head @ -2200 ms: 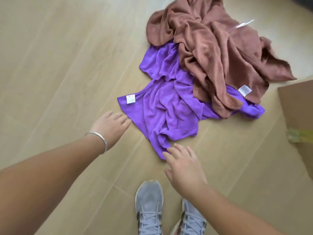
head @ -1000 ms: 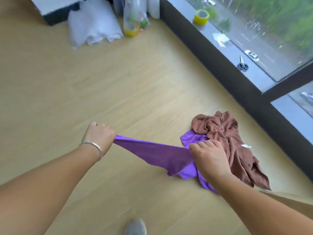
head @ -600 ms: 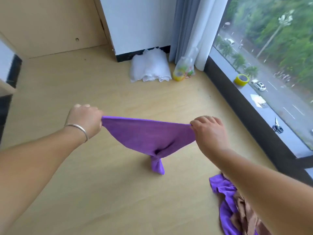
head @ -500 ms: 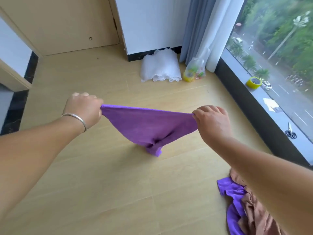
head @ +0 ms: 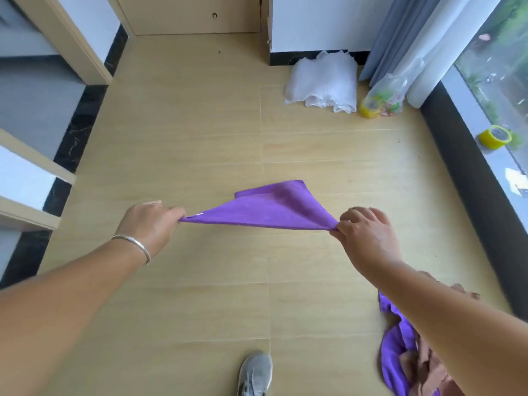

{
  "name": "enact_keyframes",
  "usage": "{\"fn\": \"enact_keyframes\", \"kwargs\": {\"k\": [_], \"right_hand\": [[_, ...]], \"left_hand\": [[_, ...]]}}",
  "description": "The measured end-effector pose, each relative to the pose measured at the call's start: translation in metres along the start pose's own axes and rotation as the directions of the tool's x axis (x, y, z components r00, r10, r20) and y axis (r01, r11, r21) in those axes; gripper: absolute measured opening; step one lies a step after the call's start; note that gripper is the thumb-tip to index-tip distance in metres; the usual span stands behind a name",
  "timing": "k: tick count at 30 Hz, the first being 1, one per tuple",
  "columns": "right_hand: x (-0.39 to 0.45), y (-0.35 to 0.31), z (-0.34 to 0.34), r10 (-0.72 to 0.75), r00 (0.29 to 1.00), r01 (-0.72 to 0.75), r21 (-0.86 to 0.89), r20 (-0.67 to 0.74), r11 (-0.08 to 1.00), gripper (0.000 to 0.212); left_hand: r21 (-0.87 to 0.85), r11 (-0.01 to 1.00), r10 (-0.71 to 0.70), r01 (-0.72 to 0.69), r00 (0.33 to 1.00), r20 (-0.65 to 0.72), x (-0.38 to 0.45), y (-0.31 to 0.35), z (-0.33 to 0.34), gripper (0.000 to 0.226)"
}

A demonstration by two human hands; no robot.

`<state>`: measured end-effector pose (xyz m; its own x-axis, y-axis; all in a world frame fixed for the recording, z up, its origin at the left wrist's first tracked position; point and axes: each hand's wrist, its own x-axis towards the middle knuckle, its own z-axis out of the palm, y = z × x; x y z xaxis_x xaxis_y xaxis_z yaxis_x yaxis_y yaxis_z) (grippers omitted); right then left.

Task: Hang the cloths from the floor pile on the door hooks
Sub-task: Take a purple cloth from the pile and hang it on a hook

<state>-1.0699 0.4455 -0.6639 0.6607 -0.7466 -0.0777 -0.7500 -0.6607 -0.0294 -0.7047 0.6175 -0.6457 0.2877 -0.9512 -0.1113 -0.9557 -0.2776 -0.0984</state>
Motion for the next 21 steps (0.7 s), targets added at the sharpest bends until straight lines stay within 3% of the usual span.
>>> {"fn": "enact_keyframes", "kwargs": {"k": [5, 10, 14, 21], "right_hand": [[-0.082, -0.002, 0.079, -0.064, 0.992, 0.069, -0.035, 0.109, 0.997, 0.015], [-0.166, -0.014, 0.157, -0.084, 0.971, 0.081, 0.022, 0.224, 0.996, 0.015], [-0.225, -0.019, 0.209, -0.106, 0.934, 0.092, 0.059, 0.340, 0.994, 0.028], [-0.260, -0.023, 0.259, -0.071, 0.874, 0.032, 0.089, 0.481, 0.996, 0.029]], "left_hand": [[0.015, 1.000, 0.023, -0.027, 0.980, 0.198, -0.087, 0.046, 0.088, 0.017], [0.004, 0.997, 0.062, -0.071, 0.896, 0.440, -0.171, 0.090, 0.163, 0.025], [-0.141, 0.989, 0.099, -0.037, 0.879, 0.466, -0.219, 0.111, 0.205, 0.007], [-0.231, 0.973, 0.140, -0.009, 0.818, 0.558, -0.249, 0.117, 0.273, 0.020]]}}
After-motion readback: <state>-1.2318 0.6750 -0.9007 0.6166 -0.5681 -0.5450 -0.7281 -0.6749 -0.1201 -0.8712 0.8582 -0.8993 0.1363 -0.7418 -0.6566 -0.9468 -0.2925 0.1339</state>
